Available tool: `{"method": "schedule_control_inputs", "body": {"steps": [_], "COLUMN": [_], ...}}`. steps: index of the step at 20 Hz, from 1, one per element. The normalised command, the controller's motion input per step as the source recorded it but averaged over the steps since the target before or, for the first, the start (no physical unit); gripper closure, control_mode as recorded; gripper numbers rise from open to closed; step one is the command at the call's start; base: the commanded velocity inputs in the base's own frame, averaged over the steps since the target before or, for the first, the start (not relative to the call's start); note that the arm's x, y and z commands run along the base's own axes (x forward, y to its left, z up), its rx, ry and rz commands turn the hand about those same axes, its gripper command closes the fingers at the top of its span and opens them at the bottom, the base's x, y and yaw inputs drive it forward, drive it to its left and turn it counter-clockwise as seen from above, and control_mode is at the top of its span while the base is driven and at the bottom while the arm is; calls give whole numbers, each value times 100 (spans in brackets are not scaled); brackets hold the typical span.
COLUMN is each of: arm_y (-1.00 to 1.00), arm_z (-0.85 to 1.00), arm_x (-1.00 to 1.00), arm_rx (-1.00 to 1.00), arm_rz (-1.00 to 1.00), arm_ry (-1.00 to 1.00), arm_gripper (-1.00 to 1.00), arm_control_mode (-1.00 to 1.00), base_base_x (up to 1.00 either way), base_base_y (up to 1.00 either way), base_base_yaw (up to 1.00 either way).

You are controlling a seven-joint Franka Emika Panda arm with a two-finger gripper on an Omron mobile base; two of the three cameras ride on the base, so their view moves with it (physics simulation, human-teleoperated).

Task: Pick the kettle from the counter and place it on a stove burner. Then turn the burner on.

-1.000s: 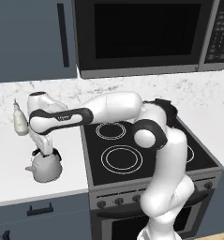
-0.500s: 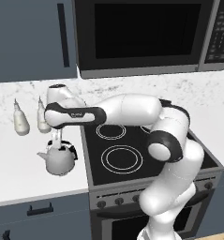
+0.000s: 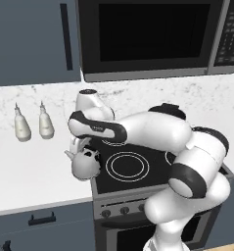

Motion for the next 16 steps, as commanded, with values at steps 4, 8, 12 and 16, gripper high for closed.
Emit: {"method": "schedule_control_inputs", "body": {"steps": [4,8,12,16], "arm_y": [-63,-57,-46,-27], "arm_z": [0,0,0,0], "arm_x": [7,17,21,39], "arm_rx": [-6,-7,-6,-2], "arm_rz": [-58,-64,-65,-49], "arm_ry": [2,5,8,2], "arm_gripper": [100,100,100,100], "arm_control_mode": [-100,-100,-100,-100], "base_base_x": [0,0,0,0], "base_base_y": [0,0,0,0], "base_base_yaw": [0,0,0,0]}}
